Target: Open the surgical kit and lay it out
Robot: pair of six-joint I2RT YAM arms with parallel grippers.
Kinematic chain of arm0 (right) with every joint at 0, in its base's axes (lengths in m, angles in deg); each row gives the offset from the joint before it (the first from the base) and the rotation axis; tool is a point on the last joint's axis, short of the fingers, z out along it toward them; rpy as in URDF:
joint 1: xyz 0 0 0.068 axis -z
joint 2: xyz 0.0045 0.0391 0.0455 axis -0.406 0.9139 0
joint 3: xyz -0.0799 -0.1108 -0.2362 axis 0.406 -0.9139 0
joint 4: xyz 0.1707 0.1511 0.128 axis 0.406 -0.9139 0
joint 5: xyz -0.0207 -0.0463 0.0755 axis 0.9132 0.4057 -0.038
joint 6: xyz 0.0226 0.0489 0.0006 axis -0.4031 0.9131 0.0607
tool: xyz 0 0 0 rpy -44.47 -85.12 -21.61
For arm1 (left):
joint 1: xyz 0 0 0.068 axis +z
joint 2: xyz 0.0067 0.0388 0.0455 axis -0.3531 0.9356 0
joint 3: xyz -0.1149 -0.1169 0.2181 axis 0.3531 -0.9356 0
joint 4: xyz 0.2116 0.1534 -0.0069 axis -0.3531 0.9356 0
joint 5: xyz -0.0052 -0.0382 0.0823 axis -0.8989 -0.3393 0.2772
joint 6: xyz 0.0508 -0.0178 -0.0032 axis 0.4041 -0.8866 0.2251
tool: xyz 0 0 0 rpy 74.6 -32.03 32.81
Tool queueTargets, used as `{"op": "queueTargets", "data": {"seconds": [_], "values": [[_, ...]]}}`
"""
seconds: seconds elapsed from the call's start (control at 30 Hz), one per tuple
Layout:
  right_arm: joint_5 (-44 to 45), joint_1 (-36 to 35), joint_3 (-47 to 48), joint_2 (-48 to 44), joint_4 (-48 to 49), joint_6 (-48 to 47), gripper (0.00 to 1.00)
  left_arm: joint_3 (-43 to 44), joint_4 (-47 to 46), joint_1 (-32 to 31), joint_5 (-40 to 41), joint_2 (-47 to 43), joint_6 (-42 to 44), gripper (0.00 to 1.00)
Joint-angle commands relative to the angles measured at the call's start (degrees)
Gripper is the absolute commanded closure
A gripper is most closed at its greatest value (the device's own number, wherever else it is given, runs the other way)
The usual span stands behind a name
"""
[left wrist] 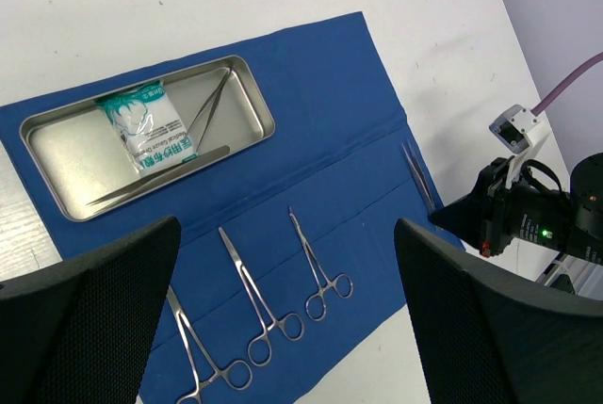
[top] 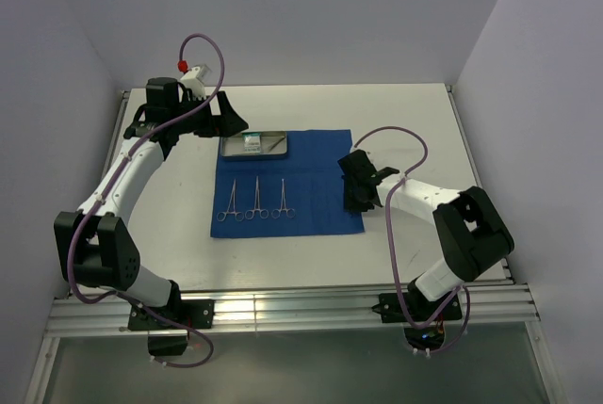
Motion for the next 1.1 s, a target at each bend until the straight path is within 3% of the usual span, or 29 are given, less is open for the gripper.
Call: {"op": "queueTargets", "data": {"seconds": [0.0, 0.63, 1.07], "values": [[1.7, -0.8, 2.5, -0.2, 1.9, 0.1, 1.0, 2.4, -0.8, 0.2, -0.7, 0.0, 0.9, 0.01], [1.7, -1.0, 4.3, 2.9, 0.8, 1.2, 1.0, 2.6, -0.8, 0.2, -0.7, 0.2, 0.9, 0.01], [1.0, -1.0, 4.4, 2.8, 0.1, 1.6, 0.75, 3.0, -0.4, 0.2, -0.9, 0.5, 1.3, 0.01]]}}
